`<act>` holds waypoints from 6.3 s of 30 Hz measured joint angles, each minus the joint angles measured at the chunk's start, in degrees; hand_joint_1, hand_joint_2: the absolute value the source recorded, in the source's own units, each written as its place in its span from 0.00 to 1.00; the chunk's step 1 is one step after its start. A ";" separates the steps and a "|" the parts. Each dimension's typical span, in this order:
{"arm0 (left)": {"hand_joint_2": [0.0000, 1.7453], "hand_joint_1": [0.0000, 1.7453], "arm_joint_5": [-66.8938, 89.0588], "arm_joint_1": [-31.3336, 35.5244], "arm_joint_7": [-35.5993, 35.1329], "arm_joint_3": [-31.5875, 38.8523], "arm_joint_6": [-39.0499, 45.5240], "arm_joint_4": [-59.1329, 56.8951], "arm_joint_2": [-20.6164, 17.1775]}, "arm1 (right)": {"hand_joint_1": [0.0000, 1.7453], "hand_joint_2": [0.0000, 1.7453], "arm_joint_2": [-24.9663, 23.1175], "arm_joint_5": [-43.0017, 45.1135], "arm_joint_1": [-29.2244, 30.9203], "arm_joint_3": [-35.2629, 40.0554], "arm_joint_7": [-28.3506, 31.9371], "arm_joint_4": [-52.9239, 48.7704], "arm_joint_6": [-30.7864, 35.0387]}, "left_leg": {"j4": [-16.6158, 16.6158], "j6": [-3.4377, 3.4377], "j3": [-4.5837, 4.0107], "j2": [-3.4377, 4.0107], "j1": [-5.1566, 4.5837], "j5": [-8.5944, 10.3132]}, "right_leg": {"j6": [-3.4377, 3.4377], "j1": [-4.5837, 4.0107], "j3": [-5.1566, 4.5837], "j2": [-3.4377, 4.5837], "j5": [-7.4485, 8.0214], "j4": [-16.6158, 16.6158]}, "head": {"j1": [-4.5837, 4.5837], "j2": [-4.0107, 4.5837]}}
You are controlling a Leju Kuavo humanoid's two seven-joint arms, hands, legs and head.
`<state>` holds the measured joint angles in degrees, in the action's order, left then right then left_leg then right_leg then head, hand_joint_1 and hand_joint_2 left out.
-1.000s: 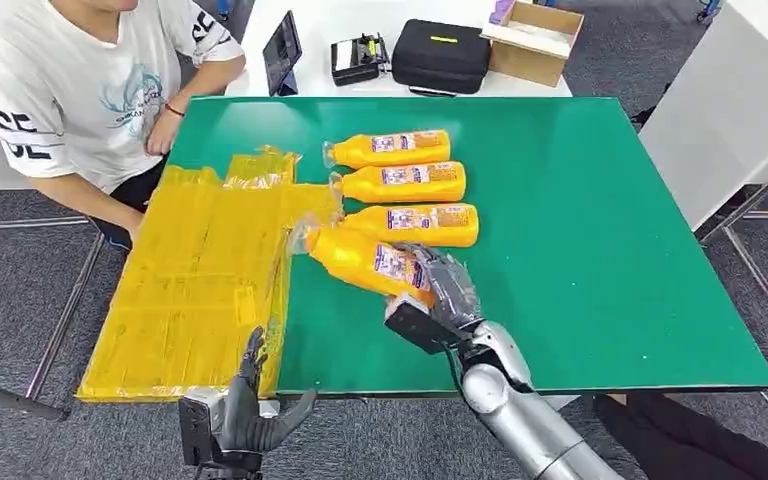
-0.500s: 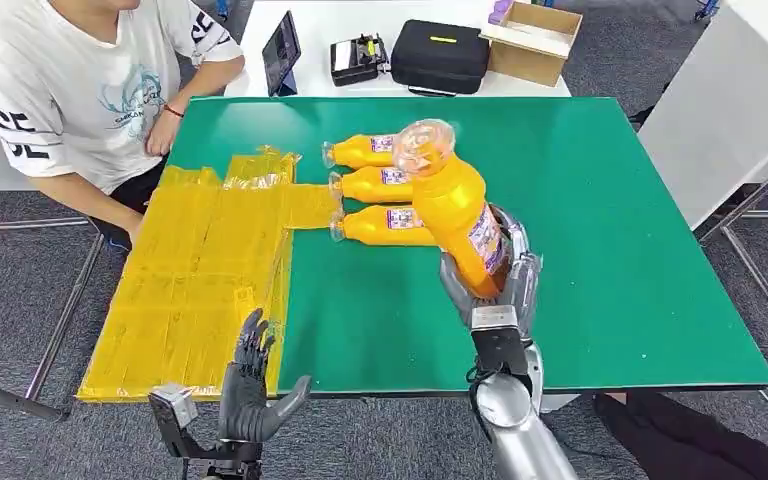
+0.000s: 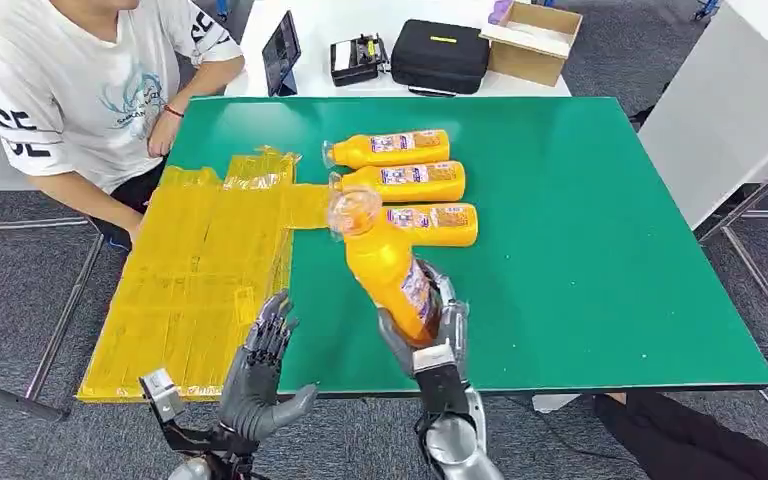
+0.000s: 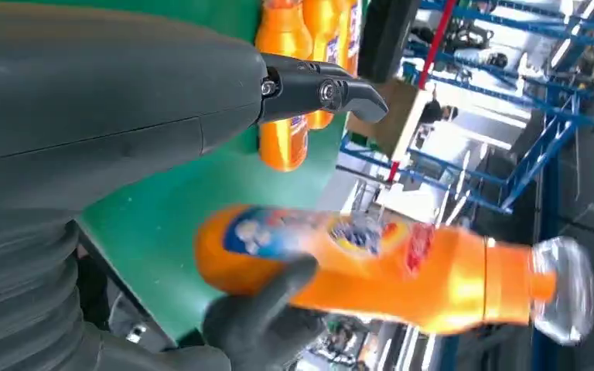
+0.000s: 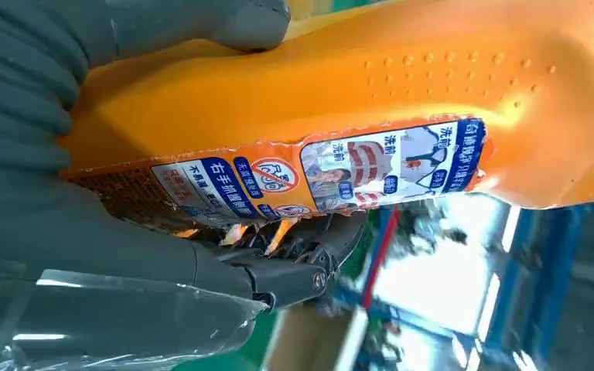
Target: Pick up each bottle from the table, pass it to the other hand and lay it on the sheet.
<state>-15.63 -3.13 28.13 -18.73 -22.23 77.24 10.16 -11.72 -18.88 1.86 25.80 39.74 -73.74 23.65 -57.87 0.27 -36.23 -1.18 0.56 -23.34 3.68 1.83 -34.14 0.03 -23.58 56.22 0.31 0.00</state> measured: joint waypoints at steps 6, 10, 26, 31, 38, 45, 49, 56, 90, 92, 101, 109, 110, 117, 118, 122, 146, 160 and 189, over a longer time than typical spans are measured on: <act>1.00 0.00 -0.07 -0.01 -0.02 -0.92 -0.76 -0.04 -1.07 | 1.00 1.00 -1.44 0.17 0.71 3.95 0.02 5.89 -0.33 | 0.00 0.00 -0.01 -0.01 0.01 0.00 | -0.01 0.01 -0.01 0.00 -0.01 -0.01 | 0.02 0.00; 1.00 0.00 -0.06 -0.09 -0.02 -1.20 -0.79 -0.31 -1.44 | 1.00 1.00 -2.16 -0.07 0.94 5.13 0.02 7.93 -0.31 | 0.00 0.00 -0.01 -0.01 0.01 0.00 | 0.00 0.02 -0.01 0.00 -0.01 -0.01 | 0.00 0.00; 1.00 0.00 -2.65 0.42 -1.33 -2.82 -1.46 -2.80 -1.90 | 1.00 1.00 -2.82 -1.11 3.34 7.91 0.07 14.38 -1.95 | 0.00 0.00 -0.01 0.00 0.01 0.00 | 0.00 0.01 -0.02 0.00 -0.01 -0.01 | 0.02 0.00; 1.00 0.00 -7.83 0.17 -2.97 -2.67 -0.52 -3.37 -1.09 | 1.00 1.00 -2.82 0.92 4.00 9.50 0.07 17.02 -3.06 | 0.00 0.00 -0.02 0.00 0.01 0.00 | 0.00 0.01 -0.01 0.00 0.00 -0.01 | 0.02 0.00; 1.00 0.00 -10.38 0.21 -3.83 -2.03 1.31 -3.32 -0.61 | 1.00 1.00 -2.88 -1.03 5.60 12.78 0.13 21.10 -1.88 | 0.00 0.00 -0.01 0.00 0.00 0.00 | 0.00 0.01 -0.03 0.01 0.00 -0.01 | 0.02 0.00; 1.00 0.00 -13.42 0.30 -4.42 -1.05 0.44 -3.39 -0.44 | 1.00 1.00 -2.97 -1.14 6.92 15.82 0.33 24.30 -2.40 | 0.00 0.00 -0.01 0.01 0.01 0.00 | 0.00 0.01 -0.04 0.01 -0.01 -0.01 | 0.02 0.00; 1.00 0.00 -13.59 0.36 -4.41 -0.29 0.64 -3.48 -0.41 | 1.00 1.00 -3.04 -0.31 7.46 17.41 0.33 25.32 -2.34 | 0.00 0.00 -0.02 0.02 0.00 0.00 | 0.00 0.01 -0.05 0.01 0.00 -0.01 | 0.02 0.00; 1.00 0.00 -13.59 0.50 -4.39 0.79 0.74 -3.50 -0.15 | 1.00 1.00 -3.04 -0.31 8.14 19.43 0.33 26.35 -2.27 | 0.00 0.00 -0.02 0.01 0.00 0.00 | 0.00 0.01 -0.06 0.01 -0.01 -0.01 | 0.02 0.00; 1.00 1.00 -9.79 -0.82 -2.10 2.73 2.17 -2.47 0.83 | 1.00 1.00 -3.30 0.65 9.09 21.33 0.81 29.61 -5.49 | 0.00 0.00 -0.02 0.04 0.00 0.00 | 0.00 0.01 -0.07 0.02 0.00 -0.01 | 0.02 0.00; 1.00 1.00 -9.05 -0.83 -1.90 2.73 2.56 -2.32 0.83 | 1.00 1.00 -3.30 0.65 9.10 21.33 0.81 29.65 -5.49 | 0.00 0.00 -0.01 0.04 0.00 0.00 | -0.01 0.01 -0.08 0.02 0.00 -0.01 | 0.02 0.00; 1.00 1.00 -7.80 -1.15 -1.64 3.04 2.93 -1.68 0.85 | 1.00 1.00 -3.30 1.14 9.17 21.33 0.81 29.72 -6.38 | 0.00 0.00 -0.01 0.04 0.00 0.00 | -0.01 0.01 -0.08 0.02 0.00 -0.01 | 0.02 0.00; 1.00 1.00 -6.62 -0.96 -1.16 2.99 3.67 -1.09 1.27 | 0.00 0.00 -3.34 2.65 9.18 21.26 0.72 29.81 -7.70 | 0.00 0.00 -0.01 0.02 0.00 0.00 | 0.00 0.01 -0.06 0.02 0.00 -0.01 | 0.00 0.00; 1.00 1.00 -6.38 -0.98 -0.94 2.99 4.07 -0.68 1.36 | 0.00 0.00 -3.34 3.94 9.04 21.07 0.59 29.46 -8.46 | 0.00 0.00 -0.01 0.03 0.00 0.00 | 0.00 0.01 -0.06 0.02 0.00 0.00 | 0.00 0.00; 1.00 1.00 -4.22 -1.04 0.37 5.60 7.33 4.16 1.42 | 0.00 0.00 -2.40 11.56 5.01 14.09 -0.31 13.01 -22.93 | 0.00 0.00 -0.04 0.01 0.00 0.00 | 0.00 0.00 -0.08 0.01 0.00 0.00 | 0.02 0.00; 1.00 1.00 -4.15 -0.81 0.46 6.41 7.87 4.86 1.40 | 0.00 0.00 -2.38 12.86 4.30 12.84 -0.44 10.34 -24.68 | 0.00 0.00 -0.04 0.01 0.00 0.01 | 0.00 0.00 -0.09 0.01 0.00 0.00 | 0.02 0.00; 1.00 1.00 -5.61 1.32 -0.08 10.25 9.25 7.08 1.18 | 0.00 0.00 -2.47 16.98 1.84 8.80 -1.03 1.47 -29.62 | 0.00 -0.01 -0.03 0.02 0.01 0.01 | -0.01 -0.01 -0.06 0.02 0.01 0.00 | 0.02 0.00; 1.00 1.00 50.09 17.36 5.43 16.33 52.49 -0.36 -3.27 | 0.00 1.00 -3.30 21.16 -0.58 4.61 0.31 -11.76 -20.35 | 0.00 -0.04 -0.01 0.00 0.02 0.12 | -0.02 0.00 -0.07 0.00 0.04 0.02 | 0.00 0.00; 1.00 1.00 84.26 36.47 -6.73 9.38 55.39 -37.71 -9.64 | 0.00 1.00 -3.78 21.11 2.65 5.83 0.31 -13.40 -19.78 | 0.00 -0.05 -0.03 0.03 0.01 0.24 | -0.13 -0.01 -0.09 0.03 0.20 0.06 | 0.00 0.00; 1.00 1.00 83.28 38.94 -7.28 7.47 45.86 -50.38 -10.07 | 0.00 1.00 -3.91 23.01 3.49 6.97 -2.12 -9.58 -24.70 | 0.00 -0.05 -0.08 0.02 0.04 0.24 | -0.13 -0.01 -0.13 0.02 0.19 0.04 | 0.00 0.00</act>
<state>67.65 35.82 20.85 -11.26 23.63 26.86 0.09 -15.63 4.13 5.35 32.76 37.62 -83.32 -1.05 -57.88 0.21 -36.31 -1.16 0.60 -23.10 3.55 1.82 -34.27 0.04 -23.39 56.27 0.31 0.00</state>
